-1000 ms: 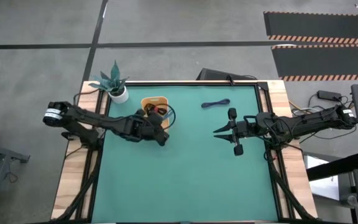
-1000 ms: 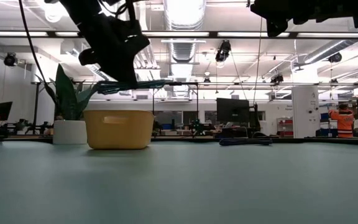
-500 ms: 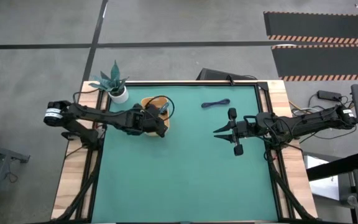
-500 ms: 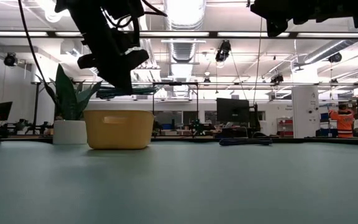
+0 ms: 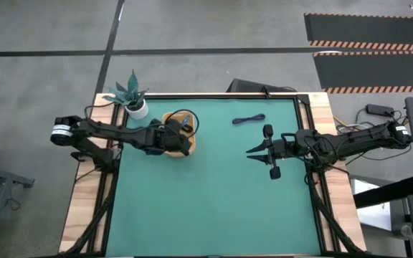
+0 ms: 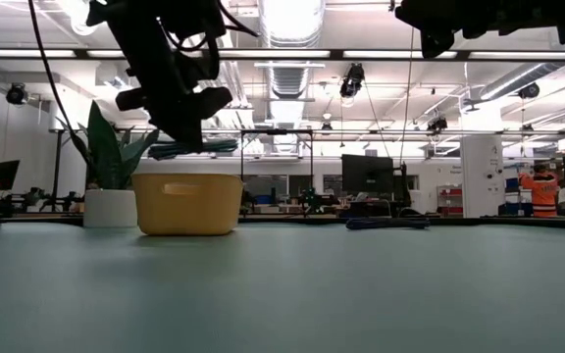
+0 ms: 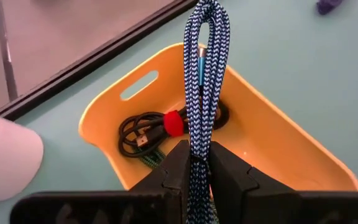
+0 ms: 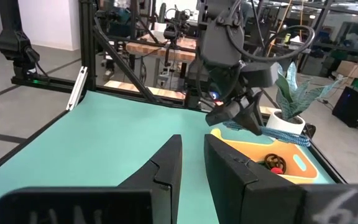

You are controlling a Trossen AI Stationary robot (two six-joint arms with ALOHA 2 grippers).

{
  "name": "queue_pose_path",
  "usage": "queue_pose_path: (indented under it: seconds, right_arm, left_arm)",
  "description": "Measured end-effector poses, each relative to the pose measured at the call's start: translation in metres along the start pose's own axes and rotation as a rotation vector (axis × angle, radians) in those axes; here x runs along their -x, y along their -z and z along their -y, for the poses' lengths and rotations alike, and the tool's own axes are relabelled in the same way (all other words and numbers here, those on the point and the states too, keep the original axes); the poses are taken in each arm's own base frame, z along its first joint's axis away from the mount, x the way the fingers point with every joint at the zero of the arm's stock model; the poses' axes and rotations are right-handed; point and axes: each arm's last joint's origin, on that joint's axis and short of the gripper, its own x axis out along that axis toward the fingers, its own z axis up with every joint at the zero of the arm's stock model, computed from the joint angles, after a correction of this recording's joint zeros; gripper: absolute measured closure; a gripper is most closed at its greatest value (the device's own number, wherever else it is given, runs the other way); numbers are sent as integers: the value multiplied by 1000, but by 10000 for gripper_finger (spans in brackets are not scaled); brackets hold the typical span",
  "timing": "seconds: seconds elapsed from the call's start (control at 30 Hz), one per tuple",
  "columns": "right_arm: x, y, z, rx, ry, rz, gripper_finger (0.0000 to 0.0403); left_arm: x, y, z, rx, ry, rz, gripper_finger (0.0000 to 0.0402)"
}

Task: Pick and place USB-C Cables
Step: Put the blue USB cable into the yellow bin

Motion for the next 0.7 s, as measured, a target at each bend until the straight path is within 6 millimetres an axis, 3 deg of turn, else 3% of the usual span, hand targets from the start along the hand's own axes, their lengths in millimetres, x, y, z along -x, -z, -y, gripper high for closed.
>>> queue_pose_path:
  seconds: [0.23,0.47,0.7]
  right_arm:
    - [0,0,0,0,0,0,344]
    - [0,0,0,0,0,0,344]
    - [0,0,0,2,0,0,344]
  left_arm:
    - [-9,16,-4,84,-28,-21,369]
    - [-10,17,-5,162,-30,-20,369]
    - [-10,16,-3,344,-6,-35,369]
